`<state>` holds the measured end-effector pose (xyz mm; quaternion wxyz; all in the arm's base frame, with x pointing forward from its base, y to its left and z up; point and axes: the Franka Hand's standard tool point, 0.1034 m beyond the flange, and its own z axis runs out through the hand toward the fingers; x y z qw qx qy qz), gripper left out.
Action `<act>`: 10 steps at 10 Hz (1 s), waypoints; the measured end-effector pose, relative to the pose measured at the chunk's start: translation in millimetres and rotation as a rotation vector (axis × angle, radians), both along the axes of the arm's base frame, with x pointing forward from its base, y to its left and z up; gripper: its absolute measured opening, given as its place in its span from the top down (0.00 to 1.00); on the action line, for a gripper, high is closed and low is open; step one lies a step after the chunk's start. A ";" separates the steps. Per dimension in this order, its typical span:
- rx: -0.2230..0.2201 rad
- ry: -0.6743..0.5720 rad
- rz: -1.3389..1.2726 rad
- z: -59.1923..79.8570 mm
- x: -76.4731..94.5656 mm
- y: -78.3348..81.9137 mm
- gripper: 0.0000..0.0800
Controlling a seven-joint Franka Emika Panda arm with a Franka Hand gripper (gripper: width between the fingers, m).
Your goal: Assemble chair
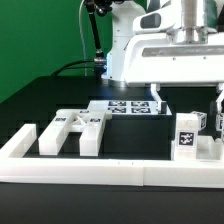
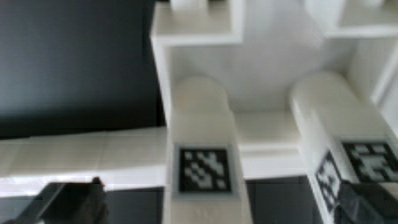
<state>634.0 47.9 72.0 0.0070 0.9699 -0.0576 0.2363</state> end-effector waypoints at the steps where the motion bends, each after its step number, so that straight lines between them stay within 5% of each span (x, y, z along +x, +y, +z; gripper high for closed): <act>1: -0.005 0.005 0.003 -7.9 -2.6 0.4 0.19; 5: -0.021 0.031 0.016 -38.1 -10.5 2.5 0.19; 10: -0.026 0.033 0.020 -47.0 -13.3 3.8 0.19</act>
Offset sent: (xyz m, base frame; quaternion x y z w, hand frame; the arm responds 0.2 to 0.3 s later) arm 0.0032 -0.0007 -0.0260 -0.0083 0.0207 -0.0089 0.9997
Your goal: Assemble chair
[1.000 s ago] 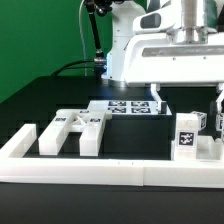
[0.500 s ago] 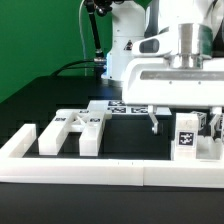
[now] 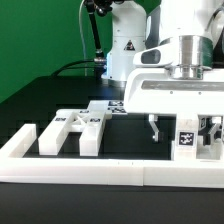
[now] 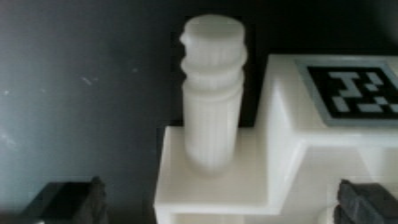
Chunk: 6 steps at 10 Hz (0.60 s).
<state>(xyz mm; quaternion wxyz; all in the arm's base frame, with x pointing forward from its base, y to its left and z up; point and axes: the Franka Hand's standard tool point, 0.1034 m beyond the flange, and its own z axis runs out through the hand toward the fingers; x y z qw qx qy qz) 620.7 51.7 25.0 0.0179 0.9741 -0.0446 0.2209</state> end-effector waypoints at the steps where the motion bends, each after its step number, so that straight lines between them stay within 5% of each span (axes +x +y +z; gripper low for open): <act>1: -0.001 -0.002 -0.001 -0.8 0.0 -1.2 0.19; 5: -0.010 0.013 0.000 -9.7 -4.2 -6.8 0.19; 6: -0.011 0.015 0.001 -10.8 -4.9 -6.9 0.35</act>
Offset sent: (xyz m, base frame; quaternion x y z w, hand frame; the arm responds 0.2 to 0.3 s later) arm 0.0010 -0.0043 -0.0079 0.0057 0.0079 -0.0027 0.9999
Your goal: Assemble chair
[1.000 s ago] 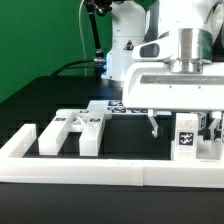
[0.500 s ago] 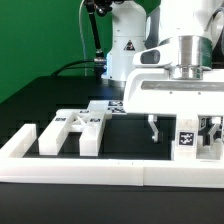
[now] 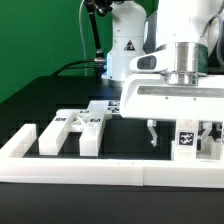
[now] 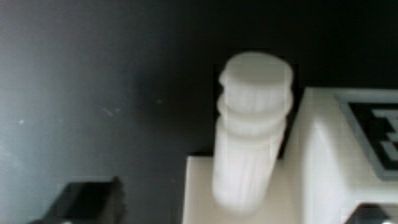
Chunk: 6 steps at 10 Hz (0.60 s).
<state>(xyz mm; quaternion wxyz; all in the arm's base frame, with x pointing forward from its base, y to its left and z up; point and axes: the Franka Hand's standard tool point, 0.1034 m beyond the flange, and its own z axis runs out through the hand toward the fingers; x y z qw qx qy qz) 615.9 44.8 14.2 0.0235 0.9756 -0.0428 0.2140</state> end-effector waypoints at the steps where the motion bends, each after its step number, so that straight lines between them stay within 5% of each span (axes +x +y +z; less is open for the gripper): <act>1: 0.000 0.001 0.000 -0.6 -0.3 0.0 0.52; 2: 0.000 0.000 0.000 -0.3 -0.1 0.0 0.59; 6: 0.003 0.004 0.001 4.2 0.8 2.0 0.59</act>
Offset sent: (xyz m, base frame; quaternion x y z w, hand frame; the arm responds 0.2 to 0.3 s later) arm -0.0005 0.0017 0.0033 -0.0026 -0.0045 0.0039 1.0000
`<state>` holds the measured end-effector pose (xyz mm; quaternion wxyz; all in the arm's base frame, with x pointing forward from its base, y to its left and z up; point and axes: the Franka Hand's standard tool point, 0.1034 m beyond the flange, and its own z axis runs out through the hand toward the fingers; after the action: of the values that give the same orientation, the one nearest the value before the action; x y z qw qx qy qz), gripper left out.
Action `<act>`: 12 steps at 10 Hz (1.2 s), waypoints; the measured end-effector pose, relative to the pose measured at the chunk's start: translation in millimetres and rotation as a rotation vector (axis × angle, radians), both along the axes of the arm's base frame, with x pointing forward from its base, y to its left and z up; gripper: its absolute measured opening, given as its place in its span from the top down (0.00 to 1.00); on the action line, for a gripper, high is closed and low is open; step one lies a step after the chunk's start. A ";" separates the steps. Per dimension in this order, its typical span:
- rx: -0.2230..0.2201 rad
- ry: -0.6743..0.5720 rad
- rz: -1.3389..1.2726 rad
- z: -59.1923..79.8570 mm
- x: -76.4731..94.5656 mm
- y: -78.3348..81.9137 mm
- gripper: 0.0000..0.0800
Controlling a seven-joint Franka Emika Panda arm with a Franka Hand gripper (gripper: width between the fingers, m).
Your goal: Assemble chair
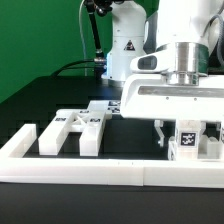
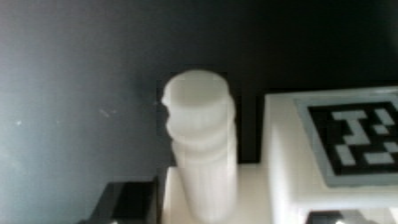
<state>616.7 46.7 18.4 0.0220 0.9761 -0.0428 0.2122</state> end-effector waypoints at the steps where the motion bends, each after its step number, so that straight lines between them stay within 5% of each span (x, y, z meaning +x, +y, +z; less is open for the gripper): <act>1: 0.005 0.008 0.000 9.3 1.2 1.1 0.59; 6: 0.032 0.049 0.007 78.9 8.2 -6.0 0.59; 10: 0.034 0.098 0.008 73.3 4.8 -4.7 0.59; 12: 0.049 0.310 -0.006 80.8 -6.9 -11.1 0.59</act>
Offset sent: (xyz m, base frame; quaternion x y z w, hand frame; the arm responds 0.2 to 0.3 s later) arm -0.0065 -0.0081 0.0485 0.0129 -0.0312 0.0044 0.9994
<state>609.8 35.6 99.2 0.0052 0.9972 -0.0468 0.0577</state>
